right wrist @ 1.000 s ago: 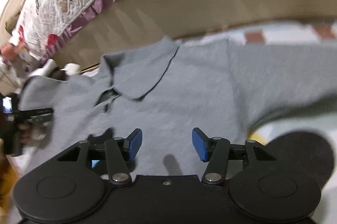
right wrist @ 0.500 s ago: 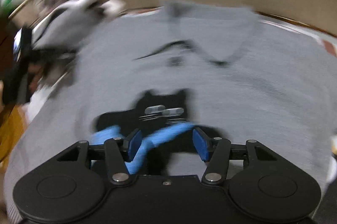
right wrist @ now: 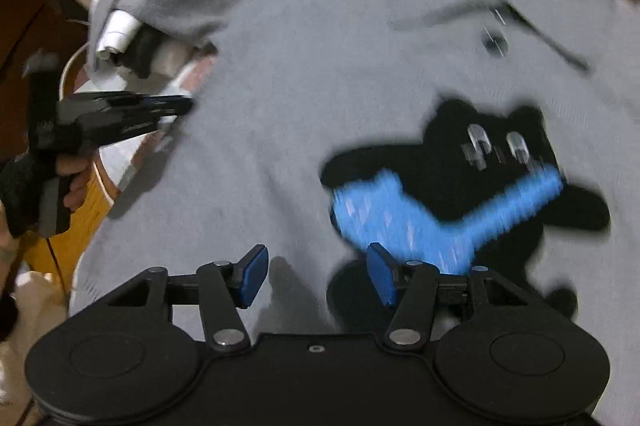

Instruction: Fold clothes

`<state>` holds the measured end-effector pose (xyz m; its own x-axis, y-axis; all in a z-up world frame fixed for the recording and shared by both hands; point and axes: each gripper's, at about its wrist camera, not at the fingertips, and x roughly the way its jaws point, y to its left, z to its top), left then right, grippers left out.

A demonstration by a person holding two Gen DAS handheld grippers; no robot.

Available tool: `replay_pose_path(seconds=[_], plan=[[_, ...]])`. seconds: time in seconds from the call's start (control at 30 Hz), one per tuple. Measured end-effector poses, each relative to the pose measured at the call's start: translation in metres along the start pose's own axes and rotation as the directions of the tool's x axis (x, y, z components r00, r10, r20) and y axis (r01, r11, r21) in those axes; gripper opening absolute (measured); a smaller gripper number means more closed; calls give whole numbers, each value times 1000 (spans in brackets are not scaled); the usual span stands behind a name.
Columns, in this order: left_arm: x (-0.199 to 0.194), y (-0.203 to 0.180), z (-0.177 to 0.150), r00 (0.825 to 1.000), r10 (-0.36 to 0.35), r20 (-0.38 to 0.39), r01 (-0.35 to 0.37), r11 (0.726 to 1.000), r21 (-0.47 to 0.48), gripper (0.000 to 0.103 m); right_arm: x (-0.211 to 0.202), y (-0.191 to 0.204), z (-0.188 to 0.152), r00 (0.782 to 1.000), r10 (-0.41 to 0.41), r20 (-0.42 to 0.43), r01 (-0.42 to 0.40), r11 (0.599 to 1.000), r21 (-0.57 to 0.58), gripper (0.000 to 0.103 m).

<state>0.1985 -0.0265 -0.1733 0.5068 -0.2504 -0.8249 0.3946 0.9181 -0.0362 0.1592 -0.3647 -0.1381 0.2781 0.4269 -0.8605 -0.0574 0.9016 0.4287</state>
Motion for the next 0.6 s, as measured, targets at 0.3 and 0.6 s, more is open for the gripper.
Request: replay_pose_path(seconds=[0.3, 0.6], plan=[[-82, 23, -85, 906, -424, -13, 406, 877, -258, 40, -52, -44, -39, 998, -18, -66, 31, 979, 202, 66], [-94, -22, -109, 919, -380, -100, 365, 920, -143, 62, -100, -81, -62, 987, -148, -60, 158, 957, 242, 66]])
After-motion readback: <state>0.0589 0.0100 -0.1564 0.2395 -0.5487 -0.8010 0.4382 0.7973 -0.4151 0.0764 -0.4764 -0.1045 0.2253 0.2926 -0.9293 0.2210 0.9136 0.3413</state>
